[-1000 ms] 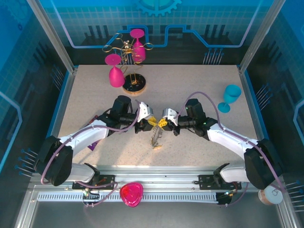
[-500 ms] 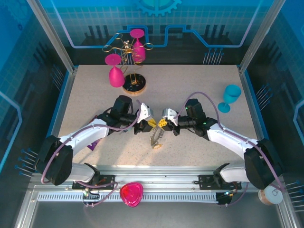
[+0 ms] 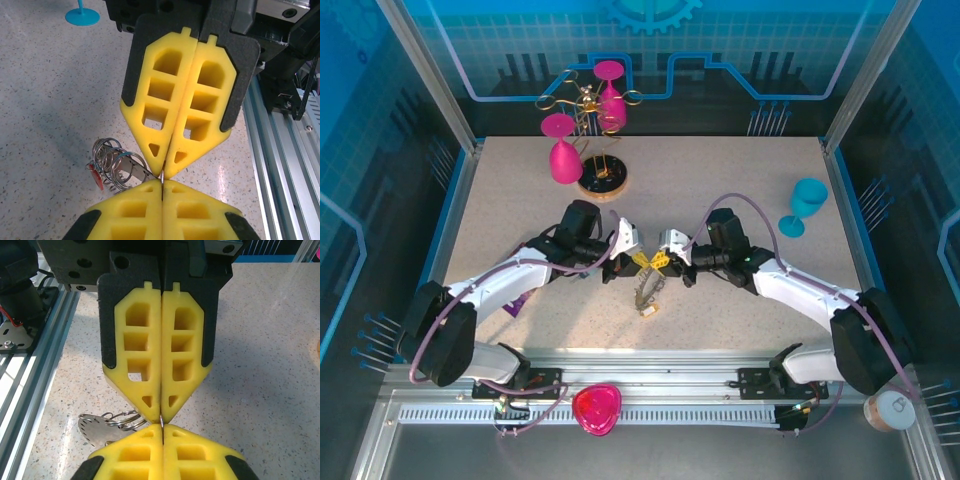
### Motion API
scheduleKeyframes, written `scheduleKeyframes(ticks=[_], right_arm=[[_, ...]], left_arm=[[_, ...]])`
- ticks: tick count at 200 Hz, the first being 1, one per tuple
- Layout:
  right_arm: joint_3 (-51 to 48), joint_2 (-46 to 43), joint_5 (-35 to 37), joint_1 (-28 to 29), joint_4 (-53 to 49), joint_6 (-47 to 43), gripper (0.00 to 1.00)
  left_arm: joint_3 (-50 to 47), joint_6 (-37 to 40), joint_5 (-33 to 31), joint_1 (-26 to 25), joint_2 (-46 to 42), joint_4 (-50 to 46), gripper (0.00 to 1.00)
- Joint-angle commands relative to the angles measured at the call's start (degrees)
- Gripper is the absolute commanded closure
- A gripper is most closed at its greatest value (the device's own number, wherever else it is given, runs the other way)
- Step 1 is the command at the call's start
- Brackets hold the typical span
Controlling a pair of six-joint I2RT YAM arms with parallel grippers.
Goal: Put the keys on the keyring
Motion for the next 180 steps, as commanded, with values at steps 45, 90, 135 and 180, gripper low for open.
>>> scheduleKeyframes(ticks=[45,90,135,180], right_arm=[[2.8,0.3,-1.7,1.1,1.3,0.8,1.00],[2.8,-0.3,-1.7,1.0,1.7,2.6,1.00],[-4.4,-8.1,-1.8,-4.1,10.7,15.4,0.53],[-12.5,-9.9,1.1,-4.5,22.0,24.2,0.71]], left_arm=[[2.3,3.5,2.1,-0.5,0.9,-4.3,0.93],[1.8,3.7,2.8,-0.7,0.5,-3.2,1.00],[-6.5,-8.2,0.5,-0.8,-2.9,17.1,1.00],[-14.3,-19.7,0.5,-0.8,-2.9,35.6,1.00]])
